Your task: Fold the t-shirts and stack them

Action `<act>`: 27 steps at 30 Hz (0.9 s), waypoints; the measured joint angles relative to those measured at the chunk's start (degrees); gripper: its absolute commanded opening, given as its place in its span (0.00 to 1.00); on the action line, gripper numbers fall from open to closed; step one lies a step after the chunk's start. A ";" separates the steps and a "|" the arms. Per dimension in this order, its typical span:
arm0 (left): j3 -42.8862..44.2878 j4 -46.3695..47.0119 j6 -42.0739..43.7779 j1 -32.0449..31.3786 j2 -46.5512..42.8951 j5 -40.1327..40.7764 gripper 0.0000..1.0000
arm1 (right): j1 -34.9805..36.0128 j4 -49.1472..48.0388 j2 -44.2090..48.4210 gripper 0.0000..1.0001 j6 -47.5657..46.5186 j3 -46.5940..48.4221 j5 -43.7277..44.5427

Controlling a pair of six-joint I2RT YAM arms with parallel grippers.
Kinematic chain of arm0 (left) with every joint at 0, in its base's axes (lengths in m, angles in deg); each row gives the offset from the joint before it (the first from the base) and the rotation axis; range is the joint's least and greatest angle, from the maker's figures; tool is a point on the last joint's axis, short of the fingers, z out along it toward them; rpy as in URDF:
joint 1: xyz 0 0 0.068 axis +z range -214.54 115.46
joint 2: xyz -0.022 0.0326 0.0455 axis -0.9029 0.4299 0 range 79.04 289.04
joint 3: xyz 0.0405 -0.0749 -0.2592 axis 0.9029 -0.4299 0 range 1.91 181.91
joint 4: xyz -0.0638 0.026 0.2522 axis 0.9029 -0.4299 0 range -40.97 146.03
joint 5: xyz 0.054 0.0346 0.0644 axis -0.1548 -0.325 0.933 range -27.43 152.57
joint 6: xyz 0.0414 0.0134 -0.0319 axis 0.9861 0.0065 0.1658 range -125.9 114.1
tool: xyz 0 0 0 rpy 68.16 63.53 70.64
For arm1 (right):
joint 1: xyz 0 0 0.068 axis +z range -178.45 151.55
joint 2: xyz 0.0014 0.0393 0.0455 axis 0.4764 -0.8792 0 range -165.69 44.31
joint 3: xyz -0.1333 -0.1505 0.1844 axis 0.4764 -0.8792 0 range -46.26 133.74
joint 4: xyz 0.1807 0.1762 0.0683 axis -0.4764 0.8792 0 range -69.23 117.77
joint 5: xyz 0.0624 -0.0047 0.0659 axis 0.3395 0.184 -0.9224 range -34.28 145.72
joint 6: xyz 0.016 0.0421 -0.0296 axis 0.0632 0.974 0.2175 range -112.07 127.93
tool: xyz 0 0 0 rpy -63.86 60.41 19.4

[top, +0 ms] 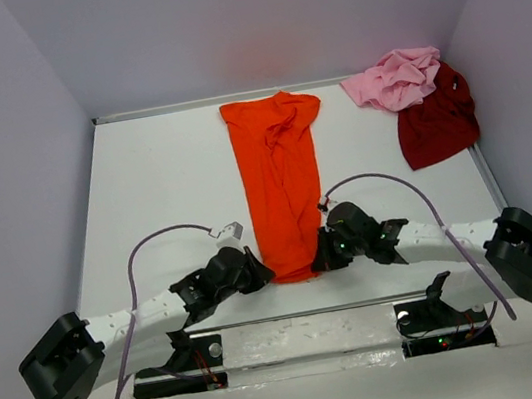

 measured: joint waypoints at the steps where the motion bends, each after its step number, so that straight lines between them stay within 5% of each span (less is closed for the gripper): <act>1: 0.00 -0.28 -0.39 -0.57 -0.52 0.11 0.00 | 0.11 0.94 1.60 0.00 0.17 -0.52 -0.02; 12: 0.15 -3.61 -5.27 -6.40 -4.85 2.67 0.00 | 0.26 7.45 13.31 0.00 1.60 -3.91 0.66; 27: 13.25 -10.54 0.46 -6.08 1.53 9.57 0.00 | 0.26 14.80 12.52 0.00 -1.92 7.58 9.70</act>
